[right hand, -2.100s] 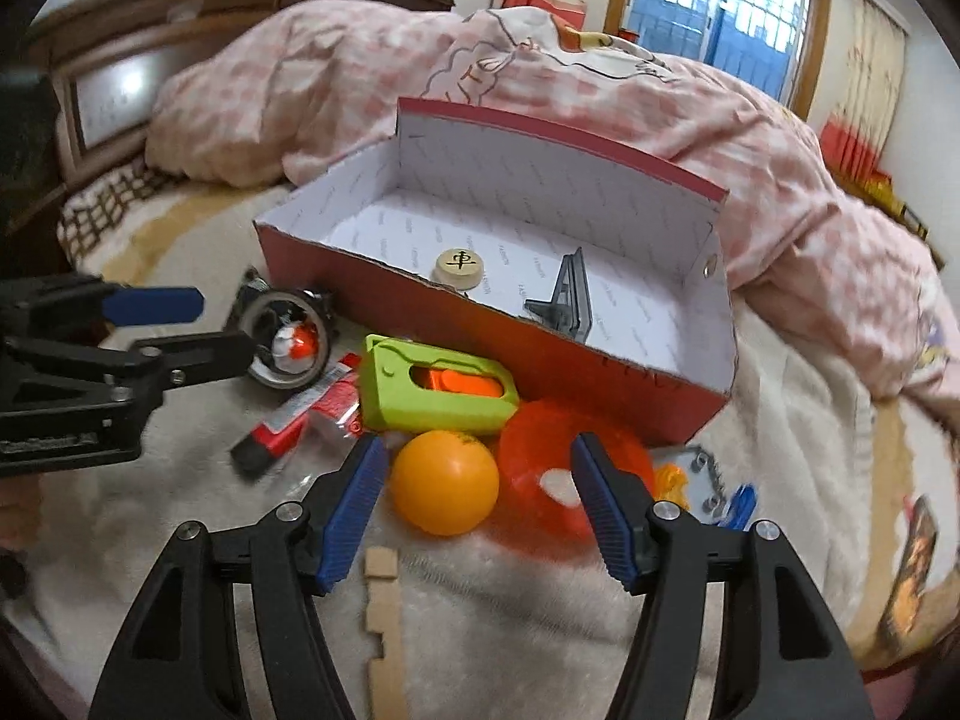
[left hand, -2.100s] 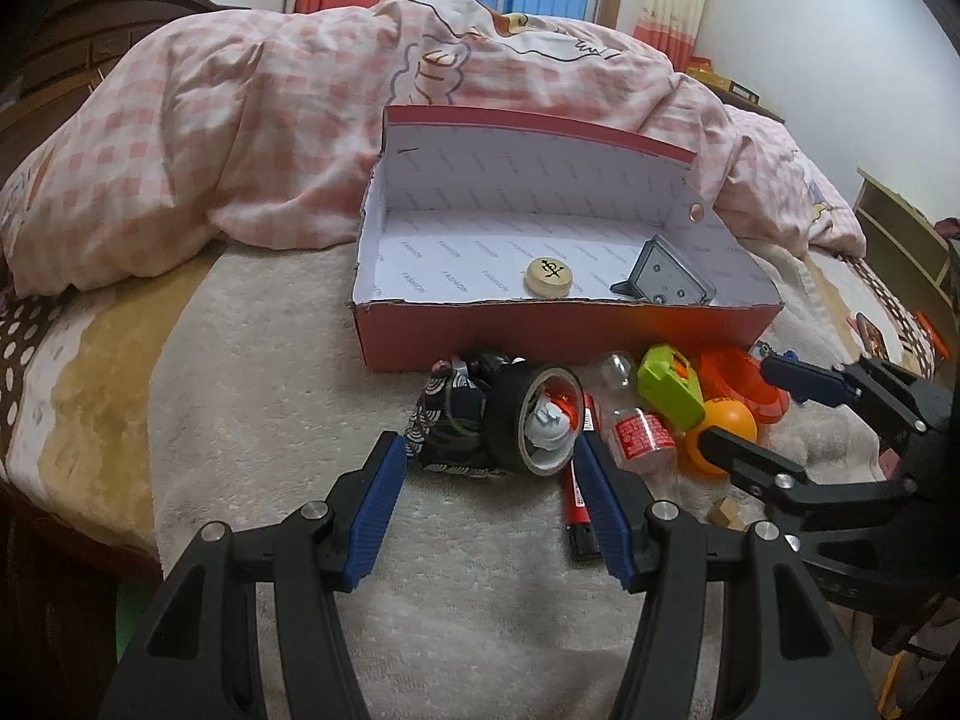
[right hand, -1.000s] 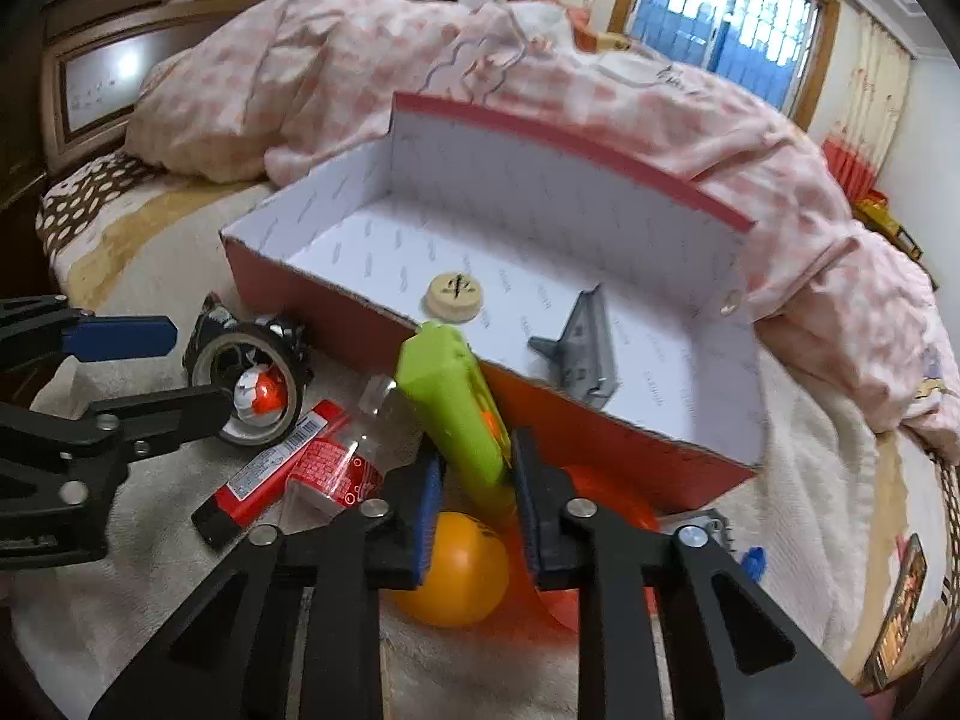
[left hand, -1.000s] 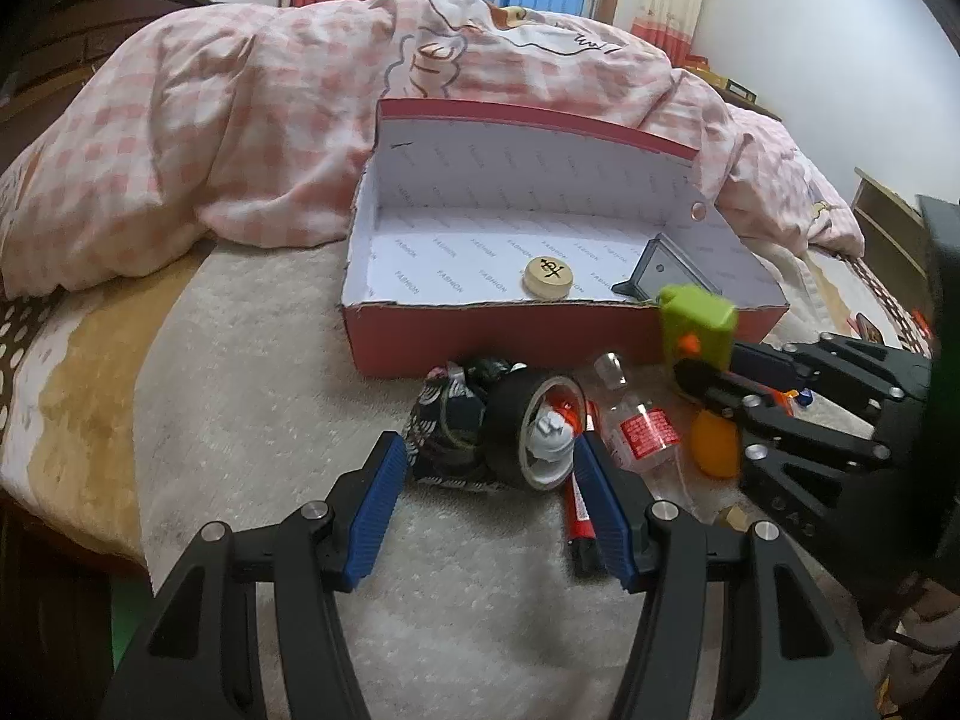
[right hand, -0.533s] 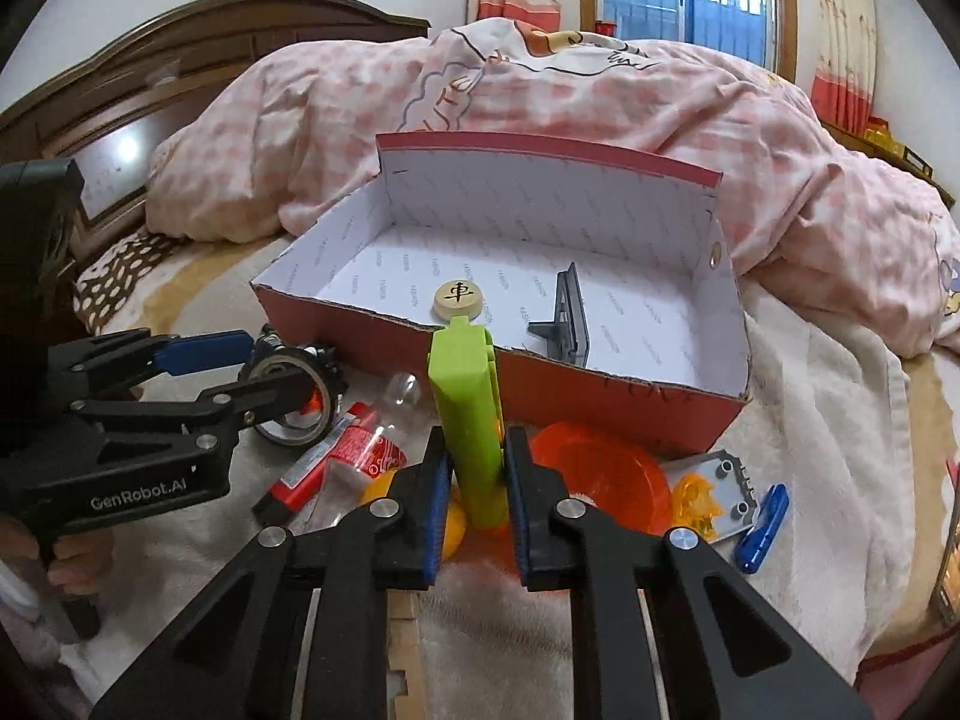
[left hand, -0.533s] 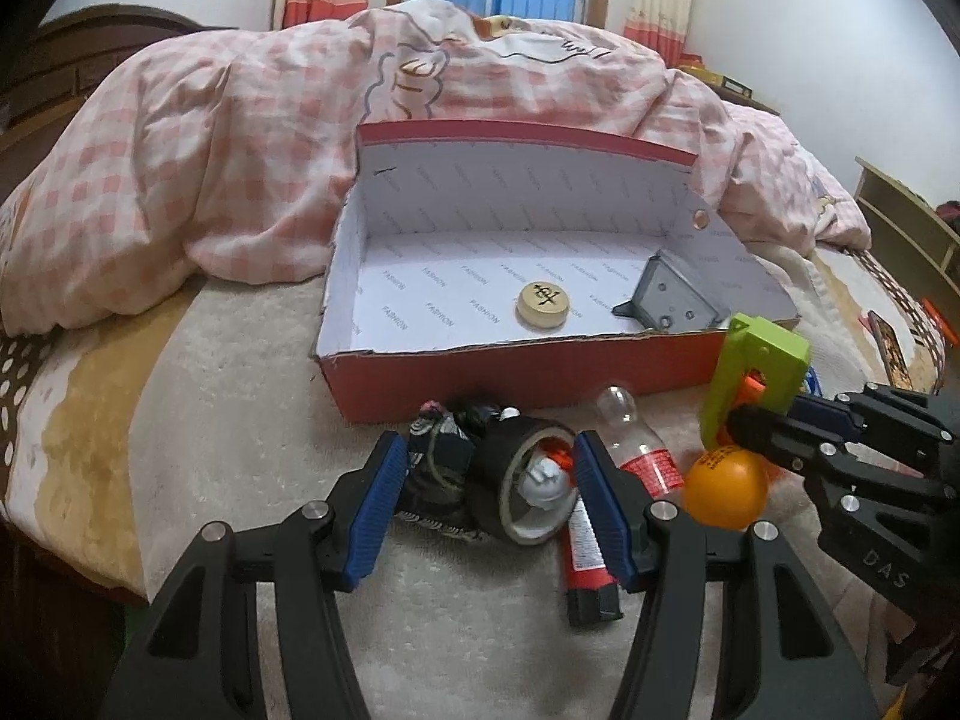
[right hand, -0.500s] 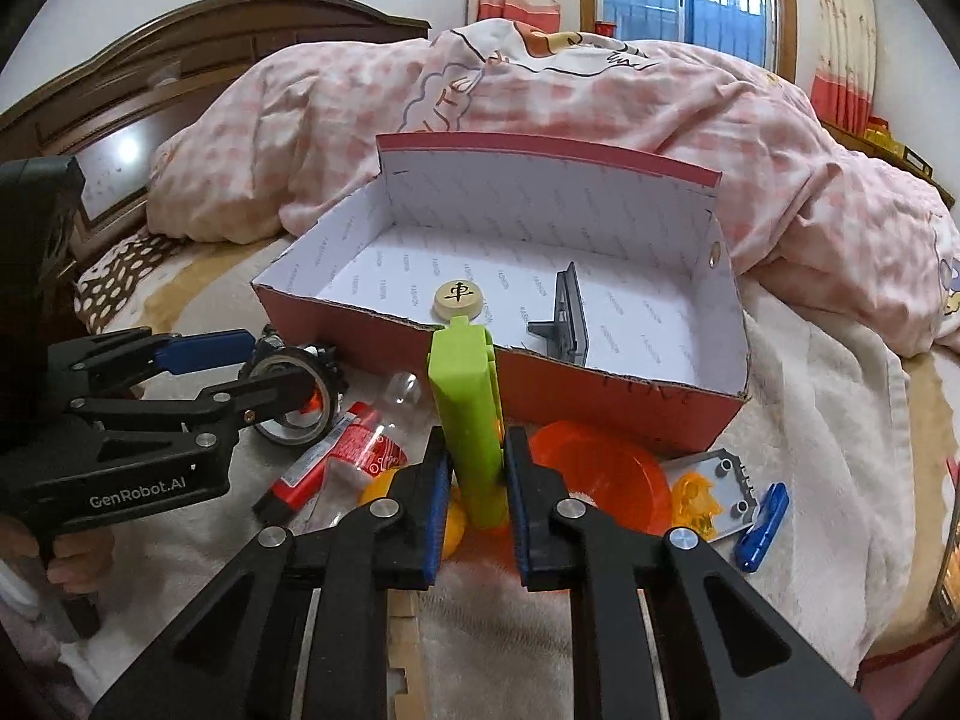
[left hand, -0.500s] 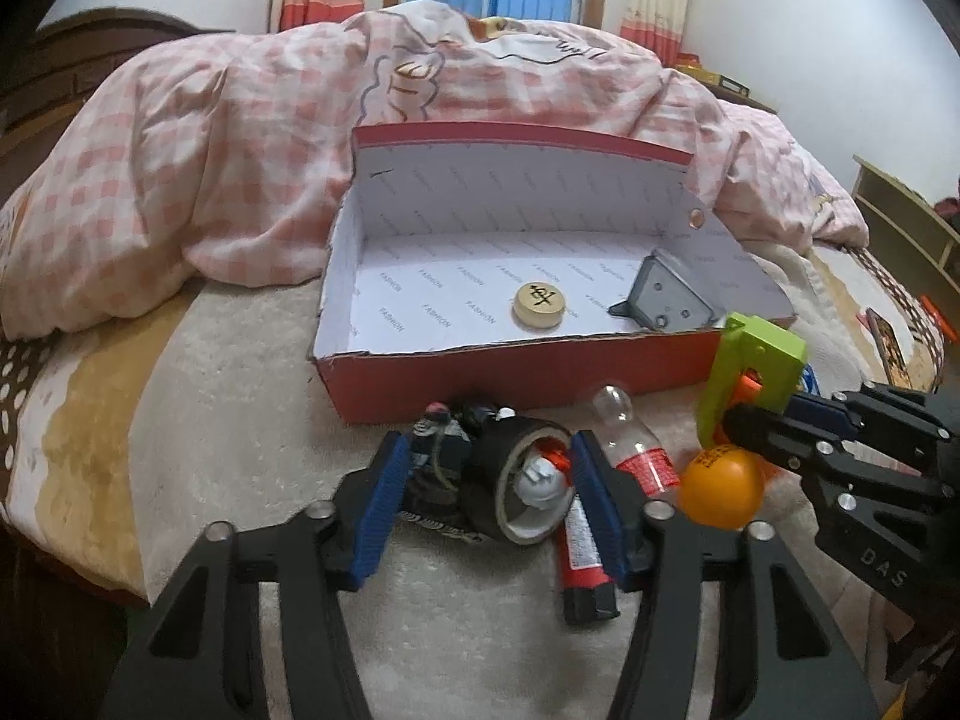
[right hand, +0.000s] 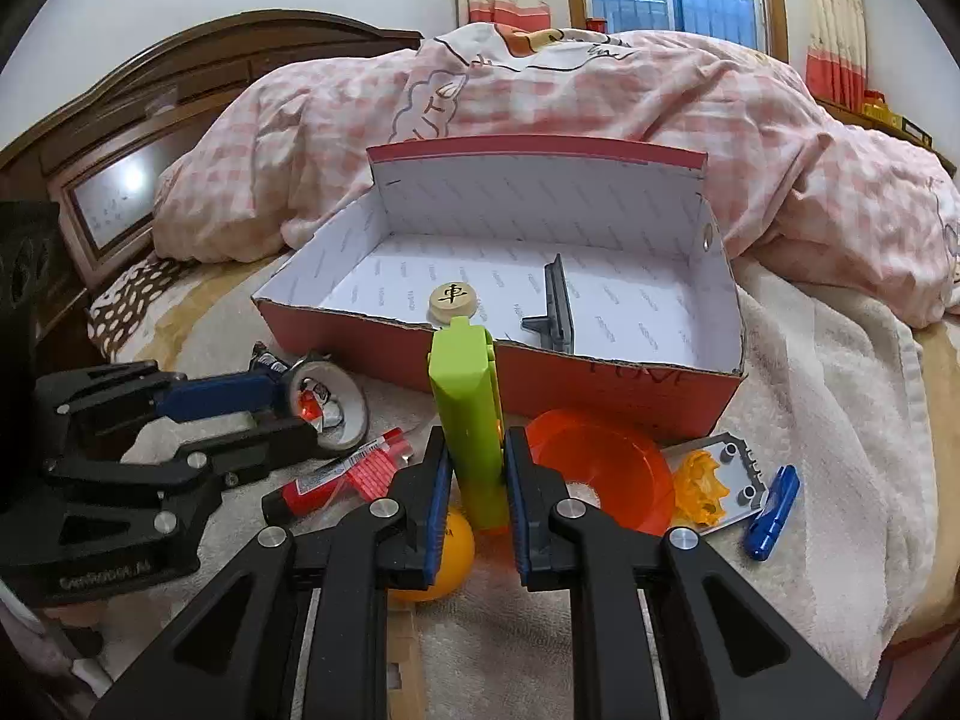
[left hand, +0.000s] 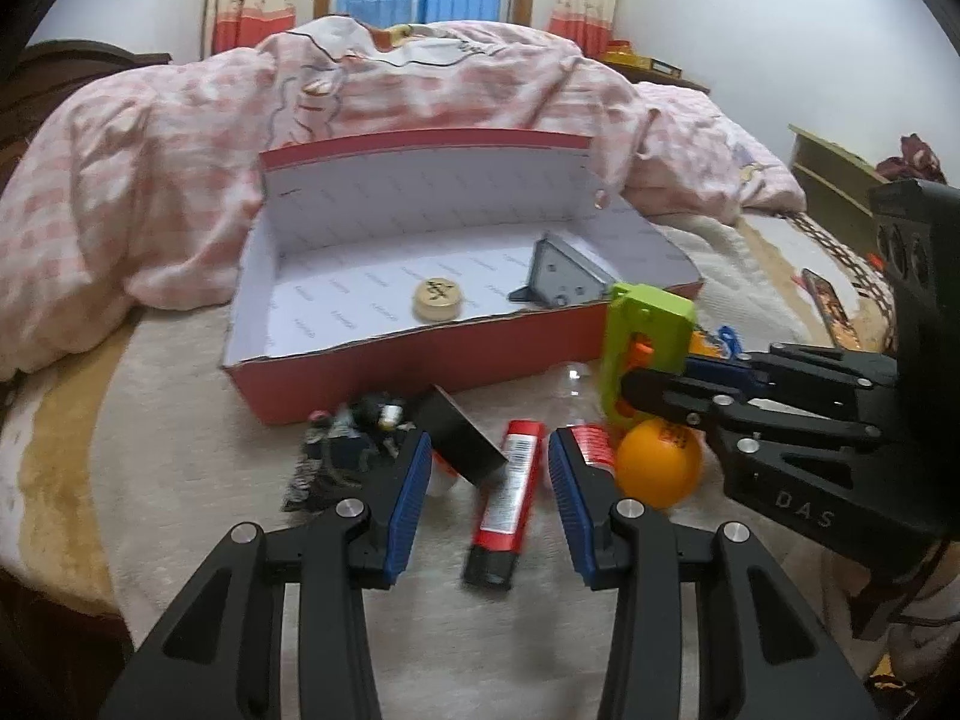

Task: Organize objects
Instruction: 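Grasp the black tape roll with the left gripper while the right gripper holds the green toy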

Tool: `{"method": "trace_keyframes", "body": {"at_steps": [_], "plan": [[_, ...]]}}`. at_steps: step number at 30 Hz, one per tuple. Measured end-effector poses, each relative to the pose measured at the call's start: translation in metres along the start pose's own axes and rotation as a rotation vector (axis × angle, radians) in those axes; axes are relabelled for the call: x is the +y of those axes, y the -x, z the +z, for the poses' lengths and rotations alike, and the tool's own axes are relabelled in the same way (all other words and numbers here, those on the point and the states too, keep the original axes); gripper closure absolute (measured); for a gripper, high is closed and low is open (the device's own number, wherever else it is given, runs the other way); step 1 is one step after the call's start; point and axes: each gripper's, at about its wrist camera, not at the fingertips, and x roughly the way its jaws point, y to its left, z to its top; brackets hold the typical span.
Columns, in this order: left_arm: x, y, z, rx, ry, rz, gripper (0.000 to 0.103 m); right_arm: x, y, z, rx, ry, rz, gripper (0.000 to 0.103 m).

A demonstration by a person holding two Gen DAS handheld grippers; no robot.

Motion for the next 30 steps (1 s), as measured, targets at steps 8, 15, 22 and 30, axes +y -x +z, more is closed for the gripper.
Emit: {"method": "trace_keyframes", "body": {"at_steps": [8, 15, 22, 30], "plan": [[0.008, -0.021, 0.01, 0.009, 0.06, 0.036, 0.062, -0.002, -0.001, -0.001, 0.001, -0.01, 0.007, 0.085], [0.009, -0.022, 0.01, 0.019, 0.069, 0.031, 0.088, -0.006, -0.001, -0.003, 0.0, -0.035, 0.018, 0.085], [0.007, -0.007, 0.01, -0.008, 0.075, -0.002, 0.088, -0.008, 0.011, -0.001, -0.044, -0.061, 0.012, 0.085], [0.006, 0.009, 0.016, -0.054, 0.088, -0.02, 0.088, -0.001, 0.032, 0.008, -0.103, -0.043, 0.019, 0.085]]}}
